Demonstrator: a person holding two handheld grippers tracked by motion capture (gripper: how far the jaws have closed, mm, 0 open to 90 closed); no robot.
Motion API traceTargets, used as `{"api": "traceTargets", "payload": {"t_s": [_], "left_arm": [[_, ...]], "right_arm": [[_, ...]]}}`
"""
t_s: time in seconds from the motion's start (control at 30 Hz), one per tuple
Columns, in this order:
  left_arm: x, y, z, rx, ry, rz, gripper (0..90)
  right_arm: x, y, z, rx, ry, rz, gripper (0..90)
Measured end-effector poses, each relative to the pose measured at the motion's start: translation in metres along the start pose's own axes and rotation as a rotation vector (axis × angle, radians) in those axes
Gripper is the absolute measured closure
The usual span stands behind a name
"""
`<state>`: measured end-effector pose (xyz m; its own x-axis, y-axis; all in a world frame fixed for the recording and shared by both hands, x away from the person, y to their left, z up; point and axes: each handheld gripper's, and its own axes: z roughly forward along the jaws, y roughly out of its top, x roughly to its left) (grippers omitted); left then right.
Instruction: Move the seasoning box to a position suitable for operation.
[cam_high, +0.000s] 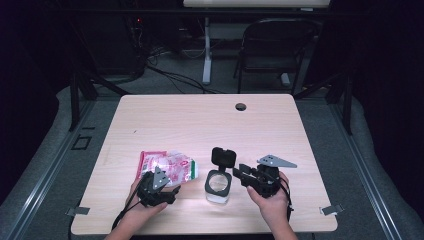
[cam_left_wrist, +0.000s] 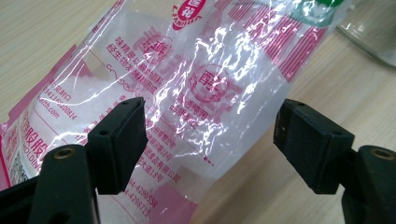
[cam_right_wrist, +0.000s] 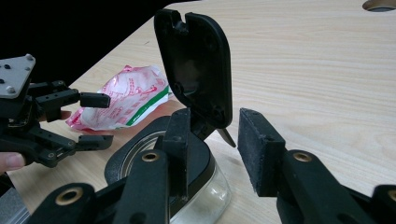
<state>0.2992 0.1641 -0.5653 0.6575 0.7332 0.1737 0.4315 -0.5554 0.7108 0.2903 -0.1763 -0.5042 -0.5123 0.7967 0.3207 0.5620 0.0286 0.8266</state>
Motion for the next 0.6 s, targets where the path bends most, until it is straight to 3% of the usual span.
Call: {"api": "traceTargets", "payload": {"t_s": [0.23,0.6], "left_arm": [[0.002,0.001,0.007,-0.007,0.038,0.001,25.7],[-0.003,-0.001,0.018,-0.008,0.111,0.056,24.7]], "right_arm": [[0.0,-0.001,-0.002,-0.001,-0.007,0.003,64.4],[-0.001,-0.003,-0.005,-0.005,-0.017,0.006,63.8]]}}
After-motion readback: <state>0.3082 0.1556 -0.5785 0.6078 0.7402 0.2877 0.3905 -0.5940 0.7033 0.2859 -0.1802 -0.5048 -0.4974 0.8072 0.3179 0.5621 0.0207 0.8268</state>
